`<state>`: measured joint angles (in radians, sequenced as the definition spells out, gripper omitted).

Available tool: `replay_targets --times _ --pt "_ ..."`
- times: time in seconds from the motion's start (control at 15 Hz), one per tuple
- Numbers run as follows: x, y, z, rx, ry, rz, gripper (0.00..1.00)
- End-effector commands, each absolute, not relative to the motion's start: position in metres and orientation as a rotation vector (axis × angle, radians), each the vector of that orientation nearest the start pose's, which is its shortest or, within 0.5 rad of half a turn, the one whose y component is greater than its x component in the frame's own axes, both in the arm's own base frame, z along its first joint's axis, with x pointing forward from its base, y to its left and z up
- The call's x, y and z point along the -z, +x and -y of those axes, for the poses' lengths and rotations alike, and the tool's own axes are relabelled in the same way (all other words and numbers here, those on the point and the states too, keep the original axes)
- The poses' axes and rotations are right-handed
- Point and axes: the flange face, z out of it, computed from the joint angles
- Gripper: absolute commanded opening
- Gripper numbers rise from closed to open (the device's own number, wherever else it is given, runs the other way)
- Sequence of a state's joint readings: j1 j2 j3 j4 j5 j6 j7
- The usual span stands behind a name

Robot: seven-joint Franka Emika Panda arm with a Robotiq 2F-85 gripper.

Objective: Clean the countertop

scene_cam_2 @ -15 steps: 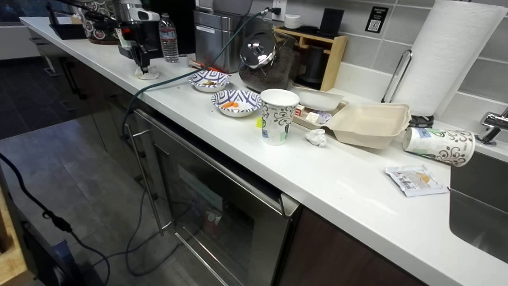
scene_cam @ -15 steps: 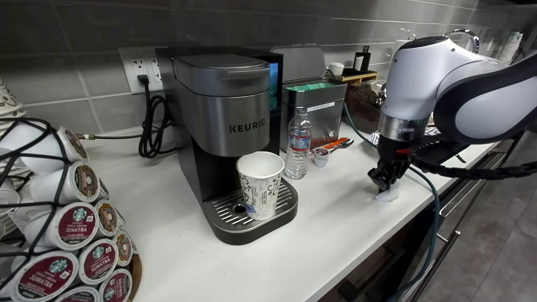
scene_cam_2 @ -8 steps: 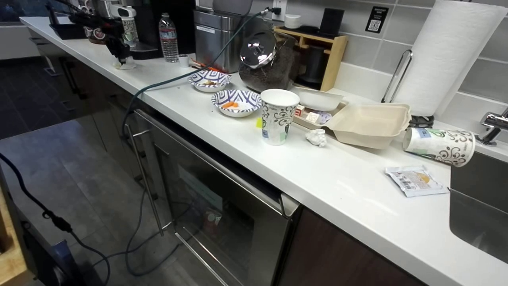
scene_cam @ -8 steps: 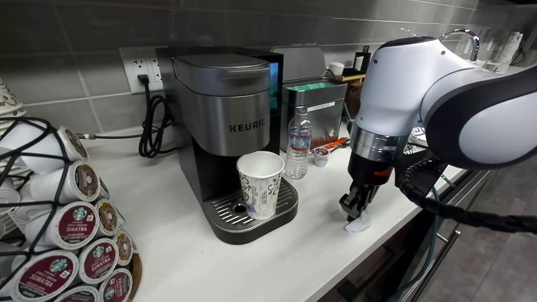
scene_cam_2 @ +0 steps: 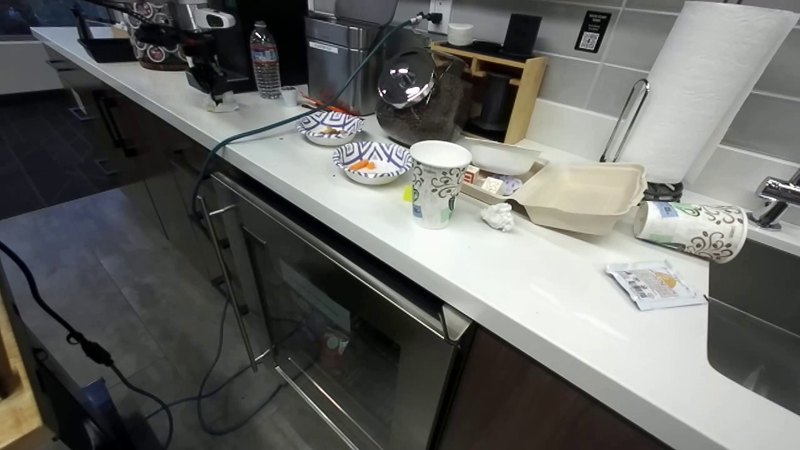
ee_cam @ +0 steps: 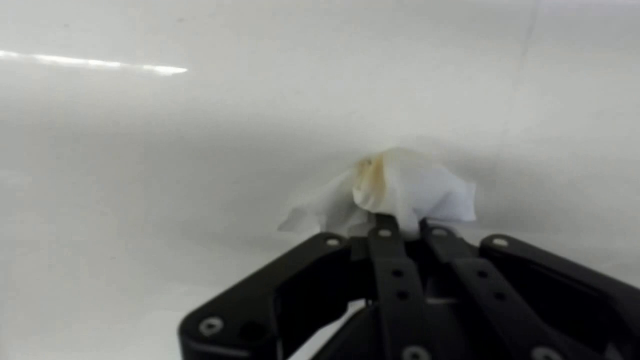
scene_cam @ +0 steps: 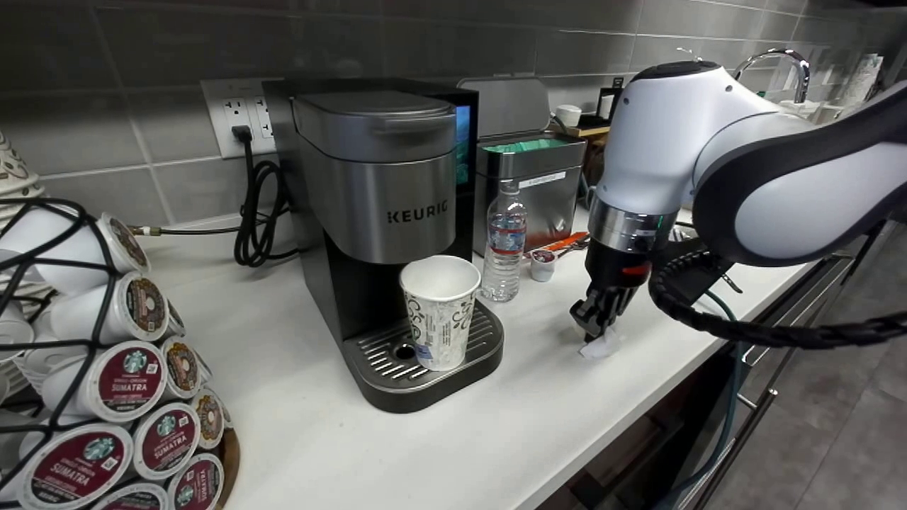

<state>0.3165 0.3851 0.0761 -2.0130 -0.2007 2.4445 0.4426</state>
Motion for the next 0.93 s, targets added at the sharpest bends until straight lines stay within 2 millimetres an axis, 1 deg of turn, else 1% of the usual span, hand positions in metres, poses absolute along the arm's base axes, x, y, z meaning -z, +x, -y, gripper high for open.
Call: replay_targets --times 0.0,0.13,0.2,0.53,0.6,0.67,0.8,0.87 --pt "-0.251 0.588 -0.193 0.187 -3.296 -0.051 0.02" --pt "-0.258 0.595 -0.178 0.202 -3.312 -0.155 0.02" --pt "-0.263 0.595 -0.175 0.181 -3.292 -0.187 0.02" --pt "-0.299 0.598 -0.175 0.218 -3.125 -0.289 0.02" --pt "-0.306 0.599 -0.178 0.206 -3.106 -0.304 0.32" --pt "-0.311 0.599 -0.179 0.212 -3.094 -0.325 0.33" --pt "-0.323 0.599 -0.18 0.226 -3.079 -0.348 0.46" --pt "-0.327 0.599 -0.179 0.23 -3.083 -0.352 0.55"
